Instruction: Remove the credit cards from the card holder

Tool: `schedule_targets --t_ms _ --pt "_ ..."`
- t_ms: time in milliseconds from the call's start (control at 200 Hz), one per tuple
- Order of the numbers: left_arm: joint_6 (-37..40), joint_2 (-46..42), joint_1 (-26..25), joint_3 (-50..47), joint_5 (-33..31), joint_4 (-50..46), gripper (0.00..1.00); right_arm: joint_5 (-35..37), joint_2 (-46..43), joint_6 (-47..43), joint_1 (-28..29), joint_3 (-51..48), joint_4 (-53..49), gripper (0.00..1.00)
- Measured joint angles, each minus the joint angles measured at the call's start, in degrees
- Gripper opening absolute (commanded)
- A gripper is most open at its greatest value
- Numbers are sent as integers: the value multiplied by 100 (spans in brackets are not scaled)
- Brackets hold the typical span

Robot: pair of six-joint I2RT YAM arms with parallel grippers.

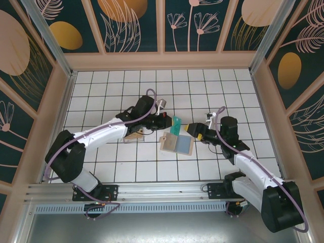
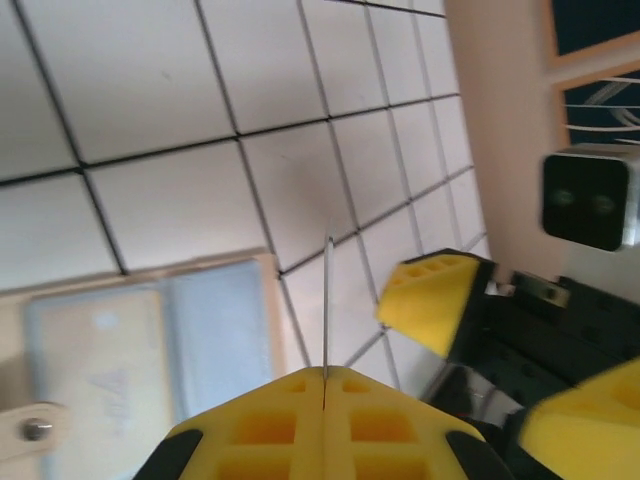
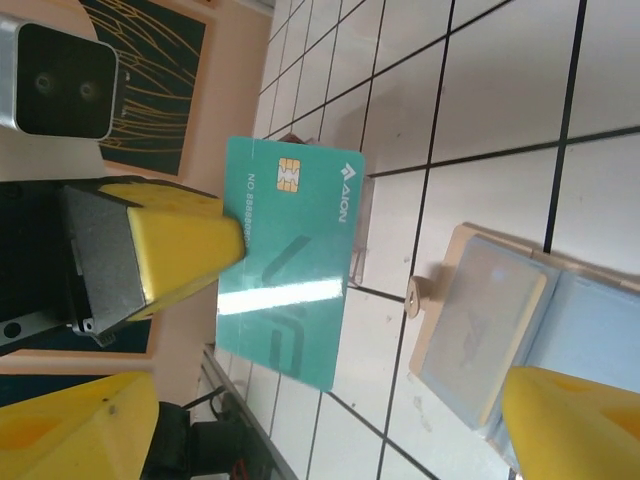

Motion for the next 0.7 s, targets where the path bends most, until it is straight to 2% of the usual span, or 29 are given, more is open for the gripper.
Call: schedule_targets --t_ms 50,250,370,556,696 --pt "323 -48 2 109 -304 -319 0 48 0 -52 2 63 -81 99" --pt "1838 -514 2 179 -1681 -1204 0 334 -35 -247 140 269 -385 99" --pt "2881 -1084 2 -142 -2347 -1150 0 570 -33 -380 326 459 -570 99" --pt "4577 -2271 2 -1215 -3222 -780 0 789 2 -525 503 658 -656 99" --pt "5729 -2579 2 -1681 -3681 -614 0 890 57 -544 527 675 -688 99"
